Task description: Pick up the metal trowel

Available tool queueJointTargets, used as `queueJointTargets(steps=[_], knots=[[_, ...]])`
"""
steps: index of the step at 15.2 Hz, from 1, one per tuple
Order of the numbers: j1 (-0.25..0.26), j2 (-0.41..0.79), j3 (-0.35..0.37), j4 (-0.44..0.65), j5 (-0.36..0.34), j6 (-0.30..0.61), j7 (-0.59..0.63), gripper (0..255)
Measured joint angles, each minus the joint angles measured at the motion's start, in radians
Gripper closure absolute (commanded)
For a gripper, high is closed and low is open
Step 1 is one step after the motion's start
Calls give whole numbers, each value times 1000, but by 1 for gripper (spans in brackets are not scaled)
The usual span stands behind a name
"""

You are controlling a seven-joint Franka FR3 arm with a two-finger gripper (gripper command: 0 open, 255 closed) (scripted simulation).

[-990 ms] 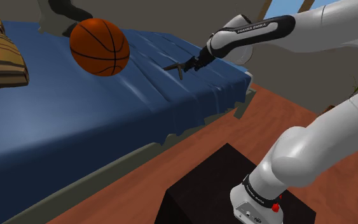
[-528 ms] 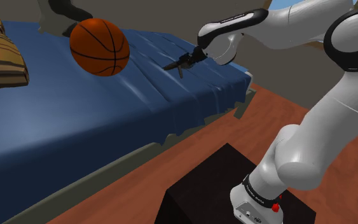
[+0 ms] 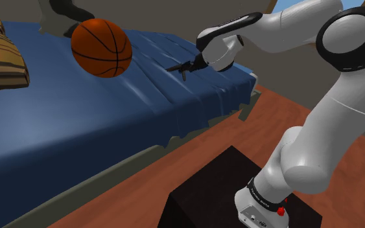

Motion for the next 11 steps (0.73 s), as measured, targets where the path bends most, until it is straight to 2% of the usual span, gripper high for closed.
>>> queueJointTargets(steps=[9, 11], knots=[[0, 6, 0, 2, 20, 2, -18, 255], [0, -2, -1, -1, 0, 0, 0, 255]])
